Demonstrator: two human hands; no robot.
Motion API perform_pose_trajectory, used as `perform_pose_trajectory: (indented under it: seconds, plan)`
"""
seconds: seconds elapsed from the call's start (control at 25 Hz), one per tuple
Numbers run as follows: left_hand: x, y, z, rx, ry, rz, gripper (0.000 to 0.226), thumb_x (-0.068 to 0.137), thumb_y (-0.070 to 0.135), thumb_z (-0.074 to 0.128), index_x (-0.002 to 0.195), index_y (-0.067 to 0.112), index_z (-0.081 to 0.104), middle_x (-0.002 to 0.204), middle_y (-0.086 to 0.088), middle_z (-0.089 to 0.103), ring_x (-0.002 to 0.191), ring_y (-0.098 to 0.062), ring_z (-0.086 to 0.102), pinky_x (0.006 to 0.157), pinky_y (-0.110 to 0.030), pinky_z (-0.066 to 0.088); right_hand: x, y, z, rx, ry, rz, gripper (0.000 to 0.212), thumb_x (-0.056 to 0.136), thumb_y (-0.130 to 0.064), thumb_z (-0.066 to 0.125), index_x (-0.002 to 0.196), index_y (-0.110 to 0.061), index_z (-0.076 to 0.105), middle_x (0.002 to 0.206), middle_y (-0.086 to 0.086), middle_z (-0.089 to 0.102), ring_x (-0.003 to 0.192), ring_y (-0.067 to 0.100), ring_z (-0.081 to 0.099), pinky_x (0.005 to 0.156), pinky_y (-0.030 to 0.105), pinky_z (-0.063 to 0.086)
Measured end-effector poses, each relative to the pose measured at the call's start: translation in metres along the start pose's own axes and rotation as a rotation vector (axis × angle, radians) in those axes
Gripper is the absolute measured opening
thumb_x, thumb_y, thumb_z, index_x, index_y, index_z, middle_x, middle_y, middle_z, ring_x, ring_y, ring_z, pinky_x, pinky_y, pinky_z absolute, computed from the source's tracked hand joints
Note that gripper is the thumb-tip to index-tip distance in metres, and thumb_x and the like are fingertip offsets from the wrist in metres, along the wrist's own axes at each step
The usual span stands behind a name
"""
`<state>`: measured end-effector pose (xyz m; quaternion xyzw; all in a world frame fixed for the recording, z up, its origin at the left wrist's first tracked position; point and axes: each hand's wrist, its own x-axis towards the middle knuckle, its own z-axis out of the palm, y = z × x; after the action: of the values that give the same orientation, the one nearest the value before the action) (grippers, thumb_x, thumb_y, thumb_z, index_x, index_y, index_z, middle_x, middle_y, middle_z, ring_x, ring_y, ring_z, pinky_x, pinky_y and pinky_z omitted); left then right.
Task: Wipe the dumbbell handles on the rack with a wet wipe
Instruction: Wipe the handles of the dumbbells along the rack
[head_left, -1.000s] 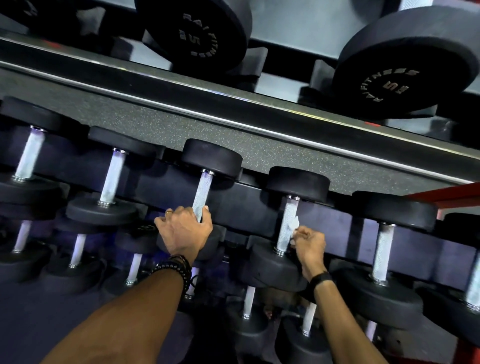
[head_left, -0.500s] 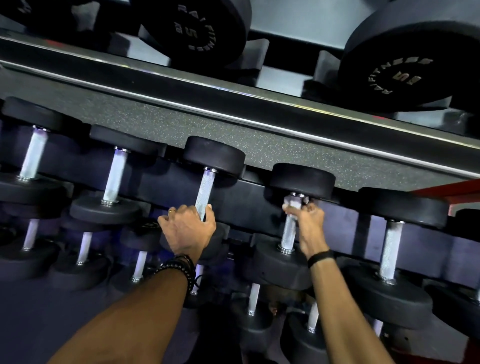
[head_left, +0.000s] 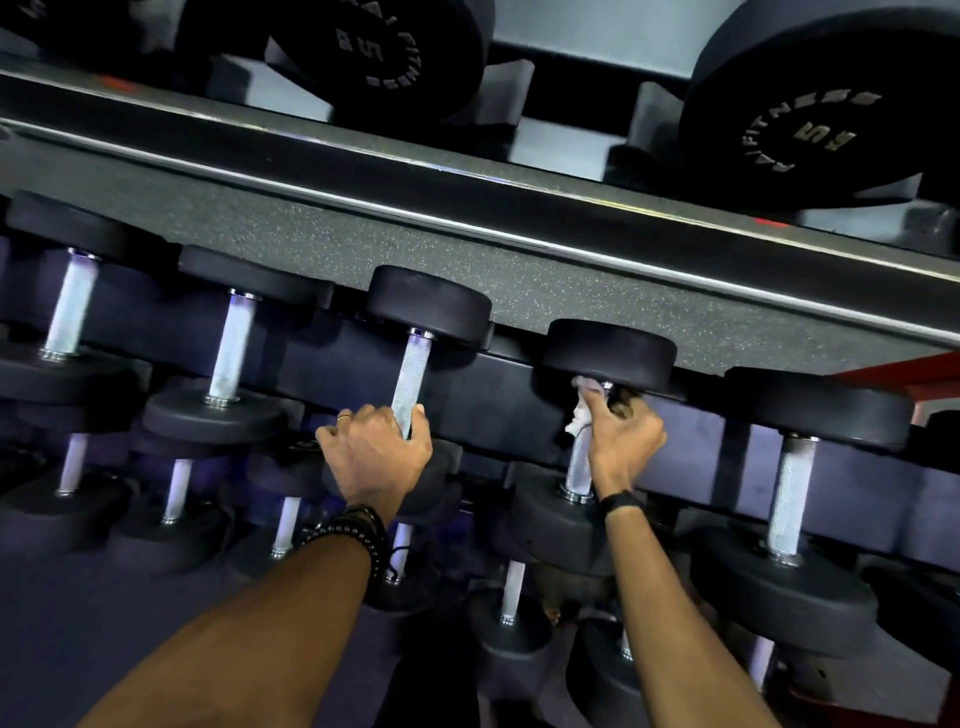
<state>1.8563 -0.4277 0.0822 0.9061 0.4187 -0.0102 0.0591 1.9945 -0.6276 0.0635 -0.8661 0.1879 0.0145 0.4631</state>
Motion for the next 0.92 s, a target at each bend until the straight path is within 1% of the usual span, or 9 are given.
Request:
perform_pose_trajectory:
  seconds: [0.12,0.2,0.36,0.48,0.56,0.68,0.76,0.84,0.92]
  plan:
    - [-0.001,-0.001,0.0,-0.013,0.011,-0.003,0.056,0.083,0.052,0.043,0.056,0.008,0.065,0.061,-0.007,0.06,0.068,-0.031,0.057,0.072,-0.041,0.035,-0.012,0.008,0.002,0.325,-0.037,-0.061,0.046,0.089,-0.015,0.067,0.052,-0.018,0.04,0.056,-0.008,0.03,0.054,-0.001,0.024,0.049,0.024,0.025]
    - [-0.001,-0.001,0.0,-0.011,0.01,0.002,0.056,0.083,0.053,0.043,0.056,0.009,0.065,0.061,-0.006,0.06,0.069,-0.031,0.056,0.072,-0.041,0.035,-0.009,0.009,0.004,0.419,-0.021,0.041,0.044,0.095,-0.013,0.057,0.055,-0.016,0.04,0.057,-0.005,0.03,0.053,-0.001,0.026,0.049,0.022,0.024]
    - [-0.001,-0.003,-0.001,-0.017,-0.028,0.019,0.057,0.082,0.055,0.042,0.058,0.009,0.064,0.062,-0.006,0.061,0.07,-0.03,0.058,0.071,-0.041,0.035,0.03,0.014,0.007,0.542,-0.427,0.636,0.03,0.098,-0.022,0.044,0.081,-0.007,0.064,0.072,0.013,0.067,0.061,0.021,0.061,0.065,0.04,0.051]
    - [0.001,-0.004,-0.002,-0.033,-0.054,0.024,0.058,0.082,0.058,0.042,0.061,0.01,0.066,0.068,-0.007,0.063,0.072,-0.032,0.06,0.073,-0.042,0.037,0.041,0.011,-0.009,-0.16,-0.514,0.414,0.019,0.083,-0.024,0.056,0.081,-0.005,0.06,0.095,0.026,0.065,0.077,0.035,0.064,0.072,0.047,0.055]
    - [-0.001,-0.005,-0.005,-0.073,-0.07,0.052,0.057,0.081,0.061,0.041,0.063,0.013,0.067,0.071,-0.006,0.064,0.075,-0.032,0.06,0.076,-0.042,0.037,0.02,0.011,-0.037,-0.613,-0.294,0.112,0.024,0.082,-0.021,0.056,0.092,-0.001,0.062,0.106,0.028,0.064,0.097,0.041,0.063,0.08,0.045,0.05]
    - [-0.003,-0.014,-0.008,-0.138,-0.03,0.225,0.054,0.077,0.066,0.04,0.077,0.019,0.067,0.079,-0.002,0.064,0.086,-0.029,0.057,0.083,-0.044,0.033,-0.025,0.012,-0.085,-0.181,-0.017,-0.092,0.016,0.09,-0.008,0.055,0.097,0.0,0.067,0.093,0.022,0.069,0.09,0.037,0.065,0.076,0.038,0.05]
    - [-0.01,-0.025,-0.003,-0.05,-0.03,0.365,0.061,0.077,0.067,0.044,0.102,0.016,0.065,0.098,-0.008,0.063,0.105,-0.033,0.052,0.094,-0.052,0.031,-0.047,0.007,-0.117,0.292,0.108,-0.003,0.015,0.09,0.004,0.053,0.098,0.001,0.065,0.081,0.009,0.067,0.075,0.013,0.068,0.066,0.02,0.052]
    - [-0.028,-0.021,-0.006,-0.05,-0.081,0.427,0.069,0.08,0.066,0.048,0.122,0.012,0.057,0.121,-0.014,0.055,0.126,-0.038,0.04,0.106,-0.061,0.018,-0.056,0.003,-0.153,0.468,0.118,0.066,0.021,0.089,0.015,0.047,0.094,0.0,0.062,0.066,-0.005,0.064,0.055,-0.006,0.06,0.053,0.009,0.046]
    - [-0.06,-0.001,-0.014,-0.138,-0.179,0.492,0.075,0.08,0.068,0.036,0.129,0.014,0.053,0.132,-0.011,0.05,0.134,-0.036,0.035,0.11,-0.058,0.013,-0.054,0.008,-0.185,0.491,0.067,0.114,0.029,0.086,0.019,0.046,0.081,-0.006,0.061,0.055,-0.011,0.063,0.048,-0.002,0.056,0.049,0.015,0.047]
